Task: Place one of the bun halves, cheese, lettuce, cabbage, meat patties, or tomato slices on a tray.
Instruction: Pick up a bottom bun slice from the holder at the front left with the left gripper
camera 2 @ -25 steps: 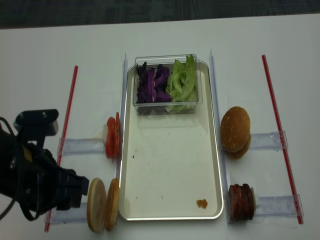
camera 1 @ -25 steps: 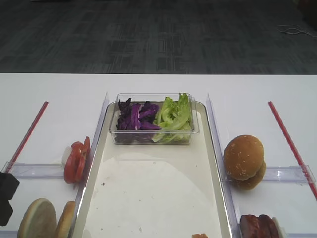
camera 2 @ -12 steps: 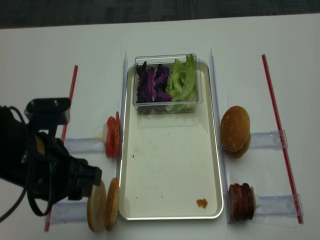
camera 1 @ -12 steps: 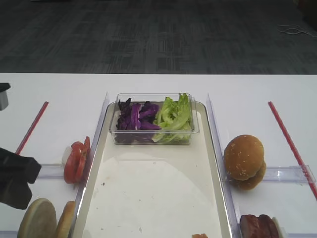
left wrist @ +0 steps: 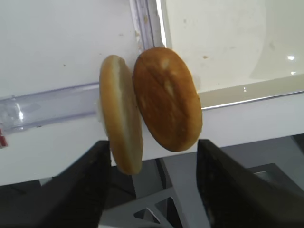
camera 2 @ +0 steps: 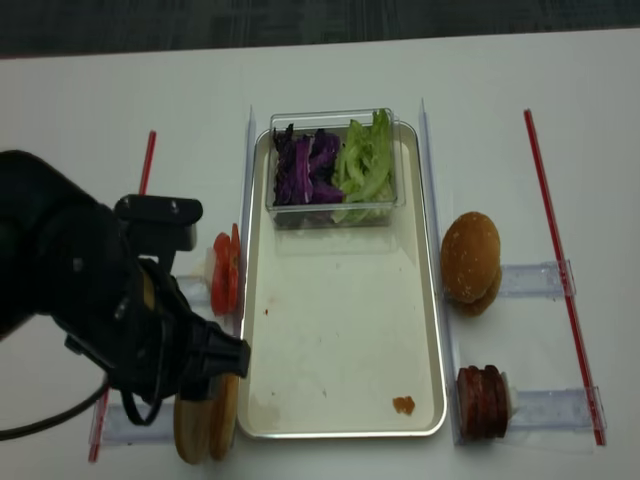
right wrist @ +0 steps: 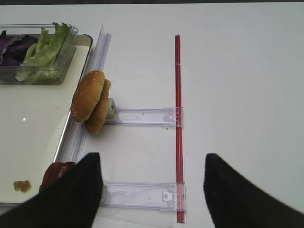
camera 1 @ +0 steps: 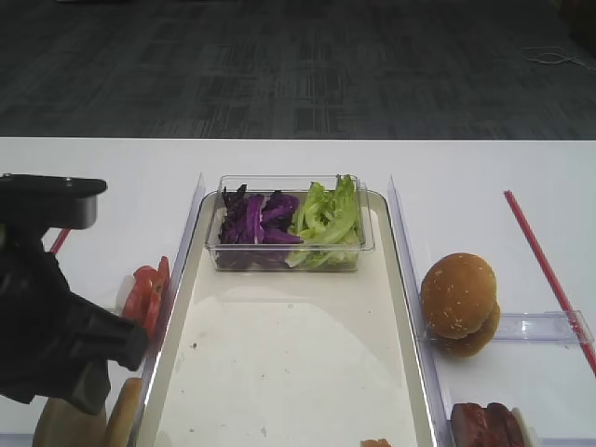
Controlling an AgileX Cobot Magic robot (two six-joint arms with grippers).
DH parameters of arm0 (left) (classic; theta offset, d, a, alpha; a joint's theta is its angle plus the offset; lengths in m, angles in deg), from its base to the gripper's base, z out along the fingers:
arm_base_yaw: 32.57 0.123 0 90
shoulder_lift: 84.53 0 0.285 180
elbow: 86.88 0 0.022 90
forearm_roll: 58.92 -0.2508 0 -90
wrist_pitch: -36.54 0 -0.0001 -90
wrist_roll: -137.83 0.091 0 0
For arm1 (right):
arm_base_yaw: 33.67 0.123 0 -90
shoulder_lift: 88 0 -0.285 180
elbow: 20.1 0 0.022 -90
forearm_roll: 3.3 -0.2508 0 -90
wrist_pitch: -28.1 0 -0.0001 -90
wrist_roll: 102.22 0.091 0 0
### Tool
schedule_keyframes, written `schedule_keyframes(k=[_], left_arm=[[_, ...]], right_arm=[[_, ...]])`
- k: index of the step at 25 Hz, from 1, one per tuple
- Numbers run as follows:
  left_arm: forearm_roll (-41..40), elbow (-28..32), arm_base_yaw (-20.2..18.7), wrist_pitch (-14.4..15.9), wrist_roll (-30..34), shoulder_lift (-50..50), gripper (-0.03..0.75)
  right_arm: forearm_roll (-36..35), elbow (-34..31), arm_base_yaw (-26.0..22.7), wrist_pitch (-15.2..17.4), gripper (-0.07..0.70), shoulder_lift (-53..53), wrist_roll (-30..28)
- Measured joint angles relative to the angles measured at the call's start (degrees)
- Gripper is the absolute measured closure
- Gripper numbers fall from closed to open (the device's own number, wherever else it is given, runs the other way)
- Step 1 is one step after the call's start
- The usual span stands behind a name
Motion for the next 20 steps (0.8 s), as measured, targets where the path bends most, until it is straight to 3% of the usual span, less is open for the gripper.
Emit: schedule_keyframes(k=[8,20], left_arm=[[-1.56,-0.65,-6.62,-4.48,-6.57,-3.01,0.326],[-1.7,-1.48,-8.1,-5.85,-8.57,-7.95,0.342]], right_arm=[[0.0,0.0,0.0,0.0,0.163,0.0,0.0],[0.0,0.0,0.0,0.0,0.163,0.0,0.0]])
